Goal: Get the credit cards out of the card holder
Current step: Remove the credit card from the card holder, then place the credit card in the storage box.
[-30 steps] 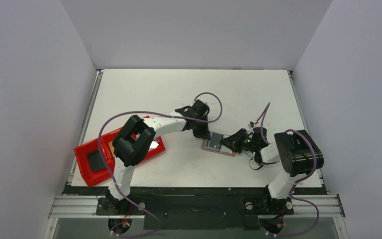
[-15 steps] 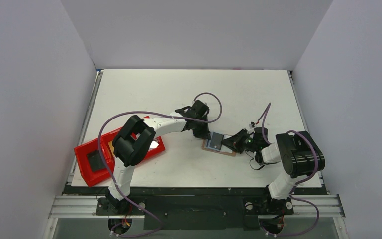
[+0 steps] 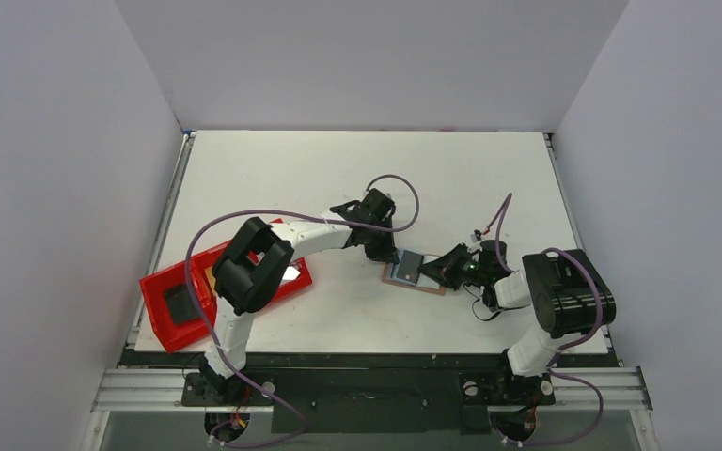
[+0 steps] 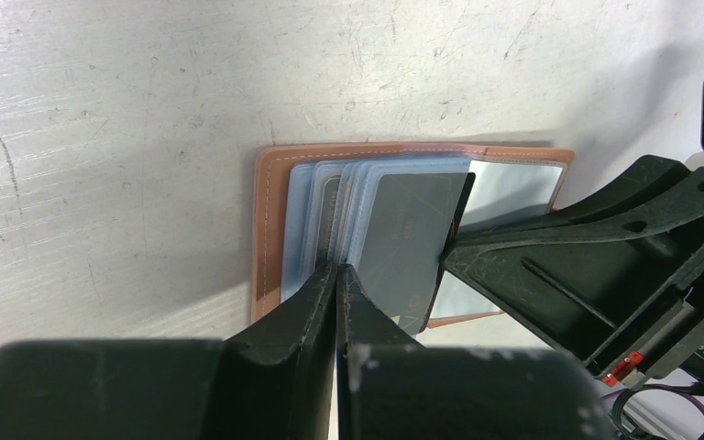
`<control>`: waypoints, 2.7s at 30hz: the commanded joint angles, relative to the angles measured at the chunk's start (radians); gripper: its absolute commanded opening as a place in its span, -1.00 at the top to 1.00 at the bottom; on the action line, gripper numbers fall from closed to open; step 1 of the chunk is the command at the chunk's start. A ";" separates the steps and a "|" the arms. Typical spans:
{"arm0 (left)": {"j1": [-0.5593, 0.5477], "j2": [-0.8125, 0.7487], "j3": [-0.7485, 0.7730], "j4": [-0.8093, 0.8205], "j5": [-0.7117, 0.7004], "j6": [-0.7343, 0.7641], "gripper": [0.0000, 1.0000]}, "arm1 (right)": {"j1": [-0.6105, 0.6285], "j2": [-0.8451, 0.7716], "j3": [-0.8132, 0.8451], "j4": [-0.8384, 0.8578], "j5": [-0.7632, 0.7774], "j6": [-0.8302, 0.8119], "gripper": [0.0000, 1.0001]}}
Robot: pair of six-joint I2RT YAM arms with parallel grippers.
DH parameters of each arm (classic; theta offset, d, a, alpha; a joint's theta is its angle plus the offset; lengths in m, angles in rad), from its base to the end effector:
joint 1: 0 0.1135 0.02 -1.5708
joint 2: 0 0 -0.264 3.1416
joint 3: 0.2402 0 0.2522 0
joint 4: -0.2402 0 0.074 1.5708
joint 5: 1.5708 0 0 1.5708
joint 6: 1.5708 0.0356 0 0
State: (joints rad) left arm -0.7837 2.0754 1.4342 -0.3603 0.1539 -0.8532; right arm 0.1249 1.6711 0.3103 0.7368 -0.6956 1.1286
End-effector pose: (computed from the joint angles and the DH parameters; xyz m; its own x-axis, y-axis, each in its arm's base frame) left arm 0.3069 -0.3135 0.1542 -0.9619 -0.0924 -0.2572 0.0477 0.8698 -0.4910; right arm 0.2337 0.0523 0.0899 -0.8009 0.5987 -0.0089 0.2622 0.3640 0.8937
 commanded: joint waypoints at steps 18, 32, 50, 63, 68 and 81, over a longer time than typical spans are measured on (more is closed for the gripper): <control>0.021 0.076 -0.113 -0.097 -0.065 0.010 1.00 | -0.076 -0.117 0.055 -0.270 0.005 -0.223 0.62; 0.020 0.082 -0.111 -0.094 -0.056 0.016 1.00 | -0.032 -0.012 0.049 -0.150 0.006 -0.157 0.49; 0.027 0.075 -0.144 -0.081 -0.054 0.000 1.00 | -0.104 -0.190 0.043 -0.430 0.120 -0.293 1.00; 0.030 0.058 -0.120 -0.078 -0.054 0.019 1.00 | -0.121 -0.394 0.127 -0.713 0.183 -0.375 1.00; 0.029 0.026 -0.056 -0.098 -0.053 0.053 1.00 | -0.120 -0.444 0.187 -0.756 0.140 -0.366 1.00; 0.111 -0.171 0.008 -0.112 0.083 0.124 0.25 | -0.035 -0.424 0.319 -0.642 0.011 -0.225 1.00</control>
State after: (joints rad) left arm -0.7345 2.0300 1.4517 -0.4683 0.1764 -0.7715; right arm 0.0425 1.2377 0.5602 -0.0147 -0.6155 0.8257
